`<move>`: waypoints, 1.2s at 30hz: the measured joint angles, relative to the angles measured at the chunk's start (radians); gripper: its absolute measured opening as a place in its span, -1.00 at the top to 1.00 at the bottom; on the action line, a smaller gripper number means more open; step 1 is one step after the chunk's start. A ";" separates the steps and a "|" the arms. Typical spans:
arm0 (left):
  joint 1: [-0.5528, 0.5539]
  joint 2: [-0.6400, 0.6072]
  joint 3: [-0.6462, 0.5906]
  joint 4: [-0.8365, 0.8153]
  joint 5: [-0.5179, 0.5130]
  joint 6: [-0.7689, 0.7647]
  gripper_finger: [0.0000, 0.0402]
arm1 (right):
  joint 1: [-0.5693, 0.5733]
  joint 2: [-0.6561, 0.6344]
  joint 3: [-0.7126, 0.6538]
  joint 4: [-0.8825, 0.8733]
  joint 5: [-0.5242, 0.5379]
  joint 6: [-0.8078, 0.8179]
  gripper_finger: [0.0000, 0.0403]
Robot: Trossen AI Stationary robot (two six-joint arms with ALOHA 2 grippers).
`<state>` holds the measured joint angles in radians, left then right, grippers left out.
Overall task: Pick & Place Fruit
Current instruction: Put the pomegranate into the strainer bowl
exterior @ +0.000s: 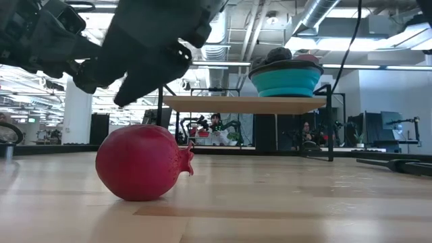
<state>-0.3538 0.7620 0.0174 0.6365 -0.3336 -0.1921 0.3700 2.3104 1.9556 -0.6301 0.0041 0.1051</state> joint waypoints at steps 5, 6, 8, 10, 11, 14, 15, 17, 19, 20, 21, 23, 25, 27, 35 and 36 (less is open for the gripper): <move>0.000 0.000 0.000 0.000 0.000 0.000 -0.48 | -0.003 0.000 0.001 -0.017 0.001 0.015 -0.61; 0.000 0.000 0.000 0.000 0.000 0.000 -0.48 | -0.007 0.000 0.000 -0.023 0.004 0.016 -0.60; 0.000 0.000 0.000 0.000 0.000 -0.003 -0.48 | -0.014 0.000 -0.008 -0.028 0.022 0.027 -0.56; 0.000 0.000 0.000 0.000 0.000 -0.008 -0.48 | -0.022 -0.004 -0.028 -0.028 0.023 0.037 -0.52; 0.000 0.000 0.000 0.000 0.000 -0.008 -0.48 | -0.025 -0.007 -0.042 -0.026 0.023 0.045 -0.50; 0.000 0.000 0.000 0.000 0.000 -0.008 -0.48 | -0.026 -0.010 -0.081 -0.002 0.023 0.072 -0.43; 0.000 0.000 0.000 0.000 0.000 -0.008 -0.48 | -0.023 -0.010 -0.091 -0.005 0.024 0.079 -0.42; 0.000 0.000 0.000 0.000 0.000 -0.008 -0.48 | -0.015 -0.010 -0.108 0.005 0.023 0.089 -0.40; 0.000 0.000 0.000 0.000 0.000 -0.008 -0.48 | -0.009 -0.010 -0.118 0.019 0.023 0.101 -0.39; 0.000 0.000 0.000 0.000 0.000 -0.008 -0.48 | -0.007 -0.017 -0.127 0.013 0.023 0.105 -0.39; 0.000 0.000 0.000 0.000 0.000 -0.008 -0.48 | -0.003 -0.027 -0.139 0.006 0.023 0.110 -0.39; 0.000 0.000 0.000 0.000 0.000 -0.008 -0.48 | 0.001 -0.051 -0.162 0.027 0.023 0.125 -0.39; 0.000 0.000 0.000 0.000 0.000 -0.008 -0.48 | 0.008 -0.091 -0.204 0.023 0.037 0.142 -0.39; 0.000 0.000 0.000 0.000 0.000 -0.019 -0.48 | 0.020 -0.132 -0.264 0.069 0.087 0.158 -0.39; 0.000 0.000 0.000 -0.007 -0.004 -0.025 -0.48 | 0.039 -0.197 -0.399 0.253 0.014 0.193 -0.39; 0.000 0.000 0.000 -0.007 -0.004 -0.025 -0.48 | 0.041 -0.196 -0.399 0.278 -0.017 0.176 -0.39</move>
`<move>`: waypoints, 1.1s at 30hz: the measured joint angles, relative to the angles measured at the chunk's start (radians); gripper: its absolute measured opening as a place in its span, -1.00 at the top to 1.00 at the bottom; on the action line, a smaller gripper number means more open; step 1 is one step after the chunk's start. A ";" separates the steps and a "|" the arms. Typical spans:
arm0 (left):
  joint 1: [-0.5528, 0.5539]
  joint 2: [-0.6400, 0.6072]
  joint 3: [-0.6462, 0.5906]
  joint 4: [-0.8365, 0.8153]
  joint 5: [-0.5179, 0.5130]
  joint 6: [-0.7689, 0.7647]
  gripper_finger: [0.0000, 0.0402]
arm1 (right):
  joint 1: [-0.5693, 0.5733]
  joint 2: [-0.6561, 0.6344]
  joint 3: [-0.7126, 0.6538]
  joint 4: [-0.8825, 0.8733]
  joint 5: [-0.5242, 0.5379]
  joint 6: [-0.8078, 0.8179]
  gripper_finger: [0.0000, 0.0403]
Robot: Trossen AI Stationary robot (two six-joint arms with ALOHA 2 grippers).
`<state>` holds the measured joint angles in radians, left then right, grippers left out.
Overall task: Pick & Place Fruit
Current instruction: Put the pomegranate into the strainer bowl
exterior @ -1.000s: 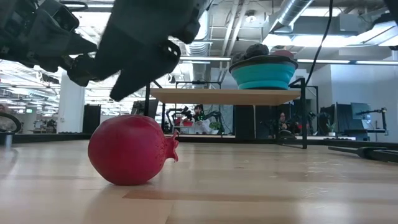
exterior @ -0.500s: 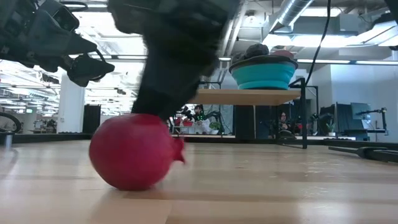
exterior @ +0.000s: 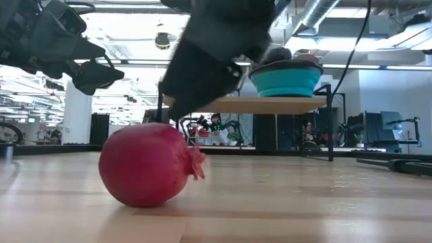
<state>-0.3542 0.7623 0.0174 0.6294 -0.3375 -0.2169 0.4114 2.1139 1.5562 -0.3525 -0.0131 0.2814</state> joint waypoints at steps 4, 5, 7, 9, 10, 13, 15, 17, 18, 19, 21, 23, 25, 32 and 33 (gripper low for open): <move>0.000 0.000 0.000 0.000 -0.003 0.001 -0.48 | 0.014 0.032 0.005 0.114 -0.110 -0.024 -0.39; 0.000 0.000 0.000 -0.001 -0.004 0.002 -0.48 | 0.020 0.035 -0.001 0.100 -0.116 -0.024 -0.39; 0.000 0.000 0.000 -0.001 -0.005 0.002 -0.48 | 0.032 0.044 0.001 0.109 -0.120 -0.027 -0.39; 0.000 0.000 0.000 0.000 -0.006 0.002 -0.48 | 0.036 0.059 0.007 0.110 -0.112 -0.027 -0.39; 0.000 0.000 0.000 0.000 -0.006 0.002 -0.48 | 0.038 0.065 0.004 0.096 -0.093 -0.026 -0.40; 0.000 0.000 0.000 -0.001 -0.006 0.000 -0.48 | 0.039 0.098 0.002 0.091 -0.095 -0.006 -0.40; 0.000 0.000 0.000 -0.001 -0.006 -0.003 -0.48 | 0.034 0.103 0.001 0.087 -0.090 0.014 -0.40; 0.000 0.000 0.000 -0.001 -0.006 -0.009 -0.48 | 0.032 0.099 0.003 0.079 -0.086 0.031 -0.40; 0.000 0.000 0.000 -0.001 -0.006 -0.017 -0.48 | 0.032 0.099 0.003 0.074 -0.078 0.034 -0.40; 0.000 0.000 0.000 -0.001 -0.006 -0.025 -0.48 | 0.033 0.099 0.002 0.069 -0.062 0.035 -0.40; 0.000 0.000 0.000 -0.001 -0.006 -0.027 -0.48 | 0.038 0.100 0.002 0.065 -0.017 0.042 -0.40; 0.000 0.000 0.000 -0.001 -0.006 -0.027 -0.48 | 0.043 0.100 0.003 0.056 -0.008 0.042 -0.40; 0.000 0.000 0.000 -0.001 -0.006 -0.027 -0.48 | 0.049 0.100 0.003 0.007 -0.007 0.045 -0.40; 0.000 0.000 0.000 -0.001 -0.007 -0.026 -0.48 | 0.067 0.093 0.004 -0.061 0.015 0.111 -0.39; 0.000 0.000 0.000 -0.001 -0.007 -0.026 -0.48 | 0.068 0.093 0.003 -0.063 0.021 0.124 -0.39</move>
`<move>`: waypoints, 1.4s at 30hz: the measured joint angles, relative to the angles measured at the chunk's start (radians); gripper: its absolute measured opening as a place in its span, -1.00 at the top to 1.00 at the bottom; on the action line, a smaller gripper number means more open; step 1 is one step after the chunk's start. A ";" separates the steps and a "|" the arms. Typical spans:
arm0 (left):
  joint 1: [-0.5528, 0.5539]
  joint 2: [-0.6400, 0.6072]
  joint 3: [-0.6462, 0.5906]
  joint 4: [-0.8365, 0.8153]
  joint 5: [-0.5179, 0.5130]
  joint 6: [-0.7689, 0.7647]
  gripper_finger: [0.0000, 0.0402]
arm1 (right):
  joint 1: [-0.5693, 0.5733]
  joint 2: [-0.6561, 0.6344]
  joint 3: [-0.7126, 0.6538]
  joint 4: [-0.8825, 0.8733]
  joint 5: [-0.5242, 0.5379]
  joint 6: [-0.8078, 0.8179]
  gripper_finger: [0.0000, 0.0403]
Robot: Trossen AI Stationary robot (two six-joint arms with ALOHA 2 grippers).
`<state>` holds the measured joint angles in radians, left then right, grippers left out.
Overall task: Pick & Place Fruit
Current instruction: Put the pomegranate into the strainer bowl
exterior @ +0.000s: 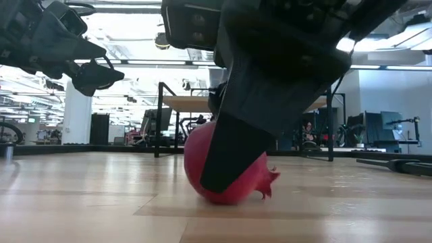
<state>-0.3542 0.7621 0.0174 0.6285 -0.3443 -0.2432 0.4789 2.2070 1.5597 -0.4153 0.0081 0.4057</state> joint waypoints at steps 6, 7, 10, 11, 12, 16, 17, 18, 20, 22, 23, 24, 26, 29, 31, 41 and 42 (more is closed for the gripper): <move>0.000 0.000 0.000 0.000 0.000 0.001 -0.48 | 0.005 -0.002 0.001 -0.022 0.009 0.087 -0.33; 0.000 0.000 0.000 0.000 0.000 0.001 -0.48 | 0.005 -0.002 0.001 -0.021 0.009 0.099 -0.28; 0.000 0.000 0.000 0.000 0.000 0.002 -0.48 | 0.006 -0.014 -0.002 -0.023 0.011 0.118 -0.10; 0.000 0.000 0.000 0.000 0.000 0.002 -0.48 | 0.006 -0.019 -0.002 -0.016 0.011 0.117 -0.02; 0.000 0.000 0.000 0.000 0.000 0.002 -0.48 | 0.007 -0.027 -0.002 -0.015 0.011 0.108 0.06; 0.000 0.000 0.000 0.000 0.000 0.002 -0.48 | 0.013 -0.071 -0.049 0.027 0.017 0.071 0.25; 0.000 0.000 0.000 0.000 0.000 0.002 -0.48 | 0.012 -0.087 -0.079 0.049 0.022 0.072 0.25; 0.000 0.000 0.000 0.000 0.000 0.002 -0.48 | 0.010 -0.103 -0.116 0.093 0.034 0.082 0.25; 0.000 0.000 0.000 0.000 0.002 0.003 -0.48 | 0.005 -0.143 -0.204 0.223 0.069 0.111 0.23; 0.000 0.000 0.000 0.003 0.025 0.020 -0.48 | 0.000 -0.196 -0.310 0.393 0.122 0.141 0.12; 0.000 0.000 0.000 0.009 0.045 0.031 -0.48 | -0.004 -0.215 -0.360 0.498 0.150 0.160 0.05; -0.001 0.000 0.000 0.019 0.066 0.042 -0.48 | -0.010 -0.232 -0.412 0.606 0.169 0.174 -0.01; -0.009 0.000 0.000 0.056 0.107 0.078 -0.48 | -0.023 -0.251 -0.509 0.825 0.181 0.188 -0.09; -0.044 0.000 0.000 0.121 0.155 0.160 -0.48 | -0.053 -0.256 -0.608 1.143 0.170 0.206 -0.11; -0.076 0.012 0.002 0.172 0.177 0.222 -0.48 | -0.077 -0.249 -0.635 1.296 0.153 0.205 -0.08; -0.119 0.281 0.119 0.194 0.187 0.283 -0.48 | -0.120 -0.260 -0.595 1.213 0.064 0.146 0.16; -0.119 0.309 0.124 0.196 0.186 0.273 -0.48 | -0.107 -0.260 -0.579 1.183 0.039 0.133 0.18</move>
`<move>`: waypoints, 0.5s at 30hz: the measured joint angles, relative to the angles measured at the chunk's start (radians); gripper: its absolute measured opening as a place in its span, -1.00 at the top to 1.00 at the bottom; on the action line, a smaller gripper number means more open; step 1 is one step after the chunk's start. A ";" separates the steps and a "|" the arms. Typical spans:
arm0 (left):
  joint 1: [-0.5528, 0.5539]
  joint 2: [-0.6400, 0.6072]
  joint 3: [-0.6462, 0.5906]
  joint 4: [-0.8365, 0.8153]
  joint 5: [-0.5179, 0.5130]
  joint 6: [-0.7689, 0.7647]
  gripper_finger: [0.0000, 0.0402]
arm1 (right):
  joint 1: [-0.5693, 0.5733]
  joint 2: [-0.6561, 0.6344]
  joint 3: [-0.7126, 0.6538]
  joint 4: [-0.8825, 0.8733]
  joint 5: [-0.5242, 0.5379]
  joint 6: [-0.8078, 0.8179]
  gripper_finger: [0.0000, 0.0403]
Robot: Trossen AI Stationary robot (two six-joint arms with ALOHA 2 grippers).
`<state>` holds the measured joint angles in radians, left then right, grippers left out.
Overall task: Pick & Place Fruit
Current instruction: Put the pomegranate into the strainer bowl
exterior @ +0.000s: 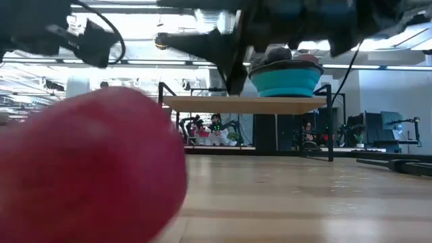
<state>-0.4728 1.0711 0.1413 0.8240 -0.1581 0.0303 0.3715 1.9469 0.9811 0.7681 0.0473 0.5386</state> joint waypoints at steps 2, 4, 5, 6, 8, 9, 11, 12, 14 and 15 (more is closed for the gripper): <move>0.000 0.053 0.007 0.009 0.000 -0.026 -0.48 | 0.025 0.002 0.042 -0.079 -0.058 -0.027 0.21; 0.003 0.092 0.010 0.020 -0.001 -0.054 -0.48 | 0.049 0.017 0.089 -0.147 -0.110 -0.015 0.24; 0.003 0.107 0.010 0.023 -0.002 -0.066 -0.48 | 0.061 0.024 0.107 -0.182 -0.133 0.004 0.25; 0.003 0.121 0.010 0.031 -0.008 -0.081 -0.48 | 0.071 0.031 0.128 -0.225 -0.158 0.008 0.26; 0.003 0.142 0.010 0.044 -0.018 -0.098 -0.48 | 0.085 0.043 0.192 -0.314 -0.187 0.008 0.26; 0.003 0.146 0.010 0.046 -0.018 -0.106 -0.48 | 0.091 0.041 0.232 -0.376 -0.197 0.005 0.25; 0.003 0.151 0.010 0.056 -0.020 -0.116 -0.48 | 0.102 0.036 0.324 -0.541 -0.204 -0.027 0.20; 0.003 0.150 0.010 0.055 -0.026 -0.117 -0.48 | 0.107 0.036 0.367 -0.640 -0.203 -0.054 0.16; 0.003 0.149 0.010 0.059 -0.030 -0.117 -0.48 | 0.113 0.037 0.440 -0.813 -0.203 -0.117 0.05; 0.003 0.149 0.010 0.062 -0.031 -0.117 -0.48 | 0.113 0.038 0.468 -0.872 -0.203 -0.147 -0.01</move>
<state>-0.4700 1.2198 0.1516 0.8859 -0.1895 -0.0872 0.4843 1.9850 1.4490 -0.1042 -0.1558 0.3916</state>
